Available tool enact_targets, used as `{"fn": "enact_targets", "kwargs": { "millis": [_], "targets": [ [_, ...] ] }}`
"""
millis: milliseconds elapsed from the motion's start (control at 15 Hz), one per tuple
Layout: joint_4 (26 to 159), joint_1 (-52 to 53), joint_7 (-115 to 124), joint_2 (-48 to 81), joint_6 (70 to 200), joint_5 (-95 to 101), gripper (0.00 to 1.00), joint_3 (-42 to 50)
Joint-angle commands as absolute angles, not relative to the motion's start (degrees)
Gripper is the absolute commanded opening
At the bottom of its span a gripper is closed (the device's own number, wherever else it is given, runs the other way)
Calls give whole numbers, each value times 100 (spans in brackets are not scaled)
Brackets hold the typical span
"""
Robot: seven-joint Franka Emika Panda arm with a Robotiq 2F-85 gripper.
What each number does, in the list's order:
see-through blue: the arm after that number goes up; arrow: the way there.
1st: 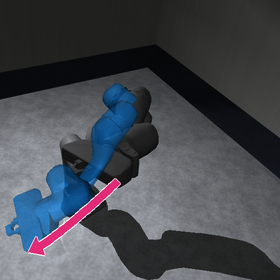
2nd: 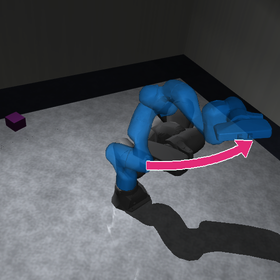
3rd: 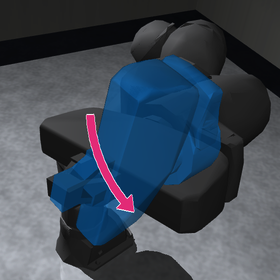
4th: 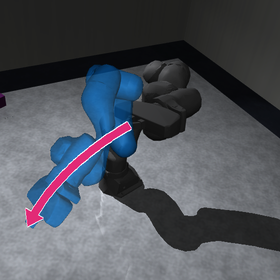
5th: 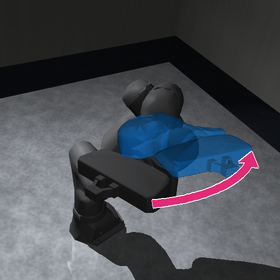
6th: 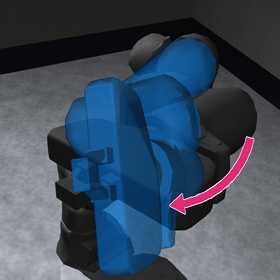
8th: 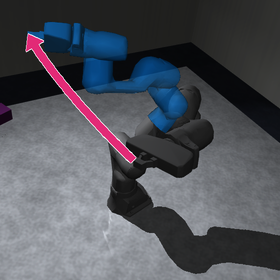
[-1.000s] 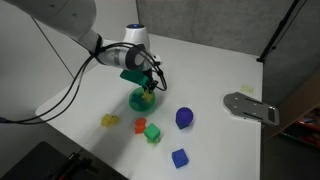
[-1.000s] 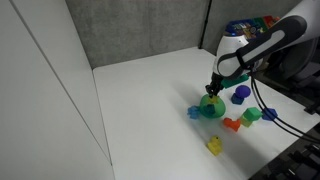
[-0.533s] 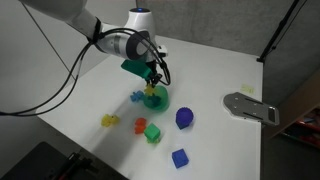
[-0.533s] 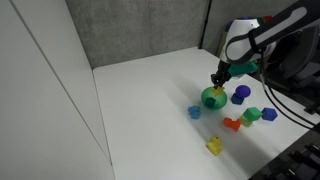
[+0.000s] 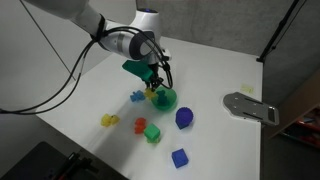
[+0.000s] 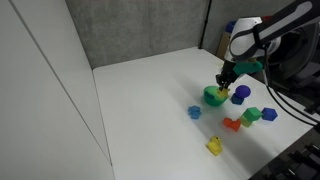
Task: Put the star-shaped toy on the table
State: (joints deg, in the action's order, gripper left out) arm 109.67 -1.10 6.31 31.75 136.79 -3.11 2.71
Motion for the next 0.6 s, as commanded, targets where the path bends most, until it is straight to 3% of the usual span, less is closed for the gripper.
{"fn": "enact_targets", "kwargs": {
  "millis": [0, 267, 333, 400, 533],
  "targets": [
    [11272, -82, 443, 2991, 13562, -309, 11, 122],
    [11478, 69, 416, 3153, 13611, -189, 12, 49],
    [11509, 110, 418, 3191, 13582, -150, 22, 45],
    [11554, 151, 432, 3204, 13602, -109, 55, 54],
    [11610, 187, 431, 3206, 13595, -68, 61, 61]
  ]
}}
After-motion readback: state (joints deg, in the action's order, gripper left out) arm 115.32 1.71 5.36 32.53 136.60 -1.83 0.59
